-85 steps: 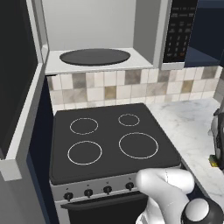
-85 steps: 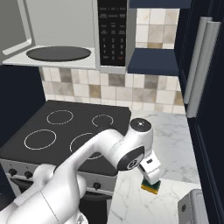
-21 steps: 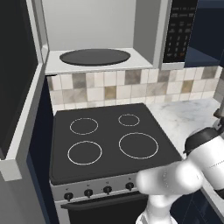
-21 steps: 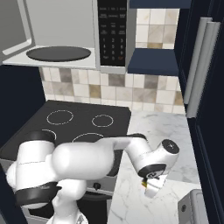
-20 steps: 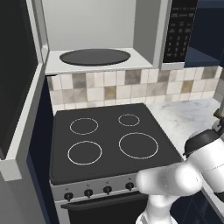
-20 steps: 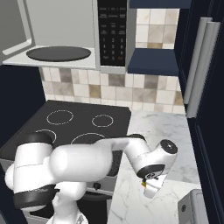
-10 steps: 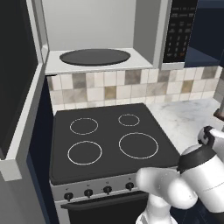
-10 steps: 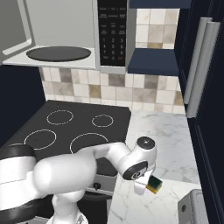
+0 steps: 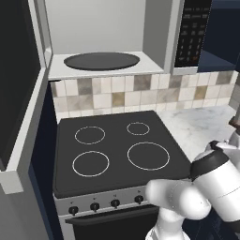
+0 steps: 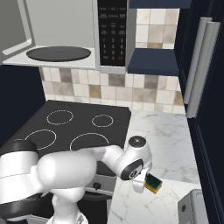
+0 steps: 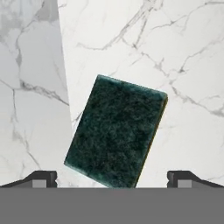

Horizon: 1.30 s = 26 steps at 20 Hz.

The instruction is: Place the sponge inside the microwave to prepare for sanitizing.

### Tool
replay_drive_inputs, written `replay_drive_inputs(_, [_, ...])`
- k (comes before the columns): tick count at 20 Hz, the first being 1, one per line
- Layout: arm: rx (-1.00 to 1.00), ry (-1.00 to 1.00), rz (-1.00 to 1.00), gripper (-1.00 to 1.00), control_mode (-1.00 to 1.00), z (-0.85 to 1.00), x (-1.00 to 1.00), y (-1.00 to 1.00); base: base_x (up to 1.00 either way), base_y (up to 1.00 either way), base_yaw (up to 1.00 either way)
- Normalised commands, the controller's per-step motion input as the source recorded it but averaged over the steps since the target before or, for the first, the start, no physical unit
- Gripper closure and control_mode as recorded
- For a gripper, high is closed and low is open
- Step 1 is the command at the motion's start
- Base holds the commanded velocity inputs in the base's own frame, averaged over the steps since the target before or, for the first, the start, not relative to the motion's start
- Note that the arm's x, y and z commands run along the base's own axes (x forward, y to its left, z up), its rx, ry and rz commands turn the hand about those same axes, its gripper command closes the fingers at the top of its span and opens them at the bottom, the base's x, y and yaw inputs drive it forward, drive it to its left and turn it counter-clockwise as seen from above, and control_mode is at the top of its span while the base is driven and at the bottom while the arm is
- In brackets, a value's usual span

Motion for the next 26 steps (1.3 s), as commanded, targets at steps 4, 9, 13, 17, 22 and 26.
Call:
replay_drive_inputs(4, [-0.03, 0.11, 0.0, -1.0, -1.0, 0.0, 0.15, -0.22, 0.0, 0.0, 0.0])
replay_drive_inputs(9, [0.0, 0.14, -0.03, -1.0, -1.0, 0.03, 0.08, -0.25, 0.0, 0.0, 0.0])
replay_drive_inputs(13, [0.0, 0.15, -0.05, -1.0, -1.0, 0.0, 0.0, -0.23, 0.0, 0.0, 0.0])
replay_drive_inputs(17, [0.0, 0.13, -0.07, -1.0, -1.0, 0.0, 0.0, -0.21, 0.0, 0.0, 0.0])
replay_drive_inputs(22, [0.01, 0.14, -0.07, -1.0, -1.0, -0.01, 0.0, -0.19, 0.0, 0.0, 0.0])
replay_drive_inputs(26, [0.09, 0.15, -0.05, -1.0, -1.0, -0.16, -0.04, -0.12, 0.0, 0.0, 0.0])
